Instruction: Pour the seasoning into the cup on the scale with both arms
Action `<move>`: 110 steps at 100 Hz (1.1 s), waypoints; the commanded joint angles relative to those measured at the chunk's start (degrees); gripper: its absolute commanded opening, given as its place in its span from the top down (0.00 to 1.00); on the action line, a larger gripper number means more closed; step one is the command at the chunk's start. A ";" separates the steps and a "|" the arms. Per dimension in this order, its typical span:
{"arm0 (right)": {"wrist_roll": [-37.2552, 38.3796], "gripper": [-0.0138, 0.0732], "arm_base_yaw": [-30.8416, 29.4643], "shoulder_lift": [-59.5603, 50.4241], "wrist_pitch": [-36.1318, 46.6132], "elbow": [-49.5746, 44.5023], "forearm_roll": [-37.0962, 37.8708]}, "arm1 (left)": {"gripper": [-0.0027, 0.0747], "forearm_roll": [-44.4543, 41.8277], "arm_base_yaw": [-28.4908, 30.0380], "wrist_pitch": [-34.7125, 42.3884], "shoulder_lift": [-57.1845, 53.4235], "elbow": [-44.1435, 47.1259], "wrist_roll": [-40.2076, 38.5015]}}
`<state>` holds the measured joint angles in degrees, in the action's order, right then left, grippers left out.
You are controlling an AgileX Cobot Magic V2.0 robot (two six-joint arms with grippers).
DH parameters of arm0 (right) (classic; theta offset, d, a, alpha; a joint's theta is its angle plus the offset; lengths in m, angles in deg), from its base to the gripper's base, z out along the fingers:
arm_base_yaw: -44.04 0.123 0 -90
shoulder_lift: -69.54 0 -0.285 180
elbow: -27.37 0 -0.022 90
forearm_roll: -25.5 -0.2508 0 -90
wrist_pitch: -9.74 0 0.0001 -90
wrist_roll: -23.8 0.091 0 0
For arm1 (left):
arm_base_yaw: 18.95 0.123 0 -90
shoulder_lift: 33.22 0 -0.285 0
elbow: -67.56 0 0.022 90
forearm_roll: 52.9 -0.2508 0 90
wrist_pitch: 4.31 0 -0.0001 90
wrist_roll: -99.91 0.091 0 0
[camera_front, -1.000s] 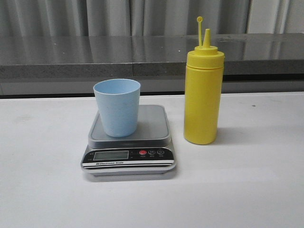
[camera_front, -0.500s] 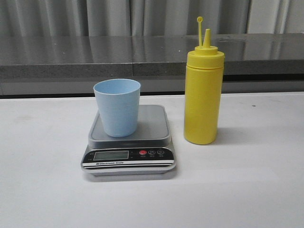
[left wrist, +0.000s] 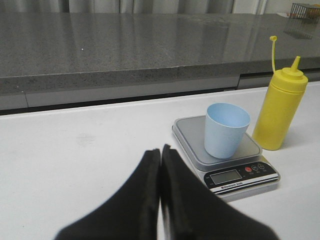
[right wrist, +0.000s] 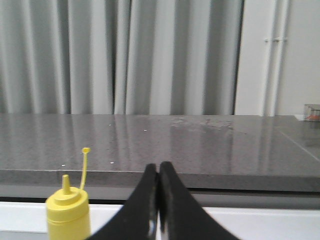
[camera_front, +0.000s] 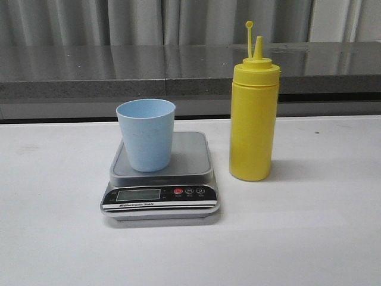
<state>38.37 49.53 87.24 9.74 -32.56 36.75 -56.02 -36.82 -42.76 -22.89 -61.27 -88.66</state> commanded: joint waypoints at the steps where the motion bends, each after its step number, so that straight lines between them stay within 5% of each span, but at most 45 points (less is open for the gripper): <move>1: -0.04 0.91 -3.63 -1.02 4.38 -0.31 -0.23 | 0.99 0.38 0.06 4.33 0.87 -1.35 -0.33; 61: -2.24 0.91 -6.62 -11.91 6.98 -18.18 -6.91 | 0.99 0.38 0.06 4.33 0.87 -1.35 -0.33; 110: -5.89 0.91 -6.62 -11.91 2.84 -18.09 -7.92 | 0.99 0.38 0.06 4.33 0.87 -1.35 -0.33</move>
<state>33.14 43.14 76.69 8.26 -51.47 29.25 -55.92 -36.82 -42.76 -22.89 -61.27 -88.66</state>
